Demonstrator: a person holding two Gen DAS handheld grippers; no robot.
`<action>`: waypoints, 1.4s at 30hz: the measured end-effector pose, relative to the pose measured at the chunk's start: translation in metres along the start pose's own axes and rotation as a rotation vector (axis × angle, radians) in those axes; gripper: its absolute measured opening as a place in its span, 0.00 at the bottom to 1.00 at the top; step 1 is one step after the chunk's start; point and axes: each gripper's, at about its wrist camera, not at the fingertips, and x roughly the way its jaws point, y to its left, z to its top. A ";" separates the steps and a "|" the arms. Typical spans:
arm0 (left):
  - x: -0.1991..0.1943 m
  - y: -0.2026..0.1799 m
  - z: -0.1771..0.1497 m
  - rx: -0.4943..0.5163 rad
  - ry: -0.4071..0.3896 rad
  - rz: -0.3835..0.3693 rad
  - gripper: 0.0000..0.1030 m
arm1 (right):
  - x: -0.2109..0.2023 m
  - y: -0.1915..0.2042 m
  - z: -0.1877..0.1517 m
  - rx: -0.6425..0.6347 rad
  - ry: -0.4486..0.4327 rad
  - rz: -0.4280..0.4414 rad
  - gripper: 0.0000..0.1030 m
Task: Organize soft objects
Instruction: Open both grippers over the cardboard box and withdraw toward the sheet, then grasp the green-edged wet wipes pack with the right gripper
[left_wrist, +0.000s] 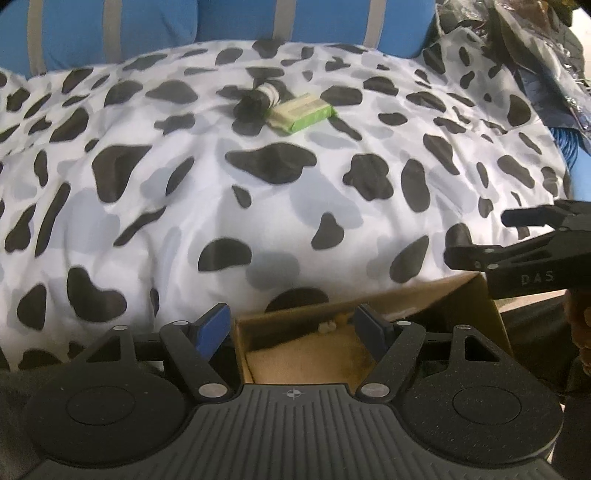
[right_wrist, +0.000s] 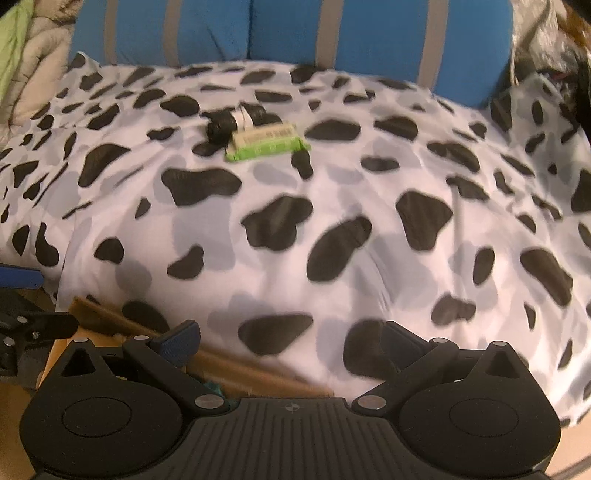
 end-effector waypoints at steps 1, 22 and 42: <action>0.000 0.000 0.002 0.009 -0.010 0.002 0.71 | 0.001 0.001 0.002 -0.008 -0.018 -0.003 1.00; 0.025 0.039 0.065 -0.027 -0.132 0.064 0.71 | 0.015 -0.010 0.053 -0.026 -0.196 -0.040 1.00; 0.042 0.055 0.125 -0.007 -0.209 0.062 0.71 | 0.058 -0.013 0.099 -0.076 -0.168 -0.021 1.00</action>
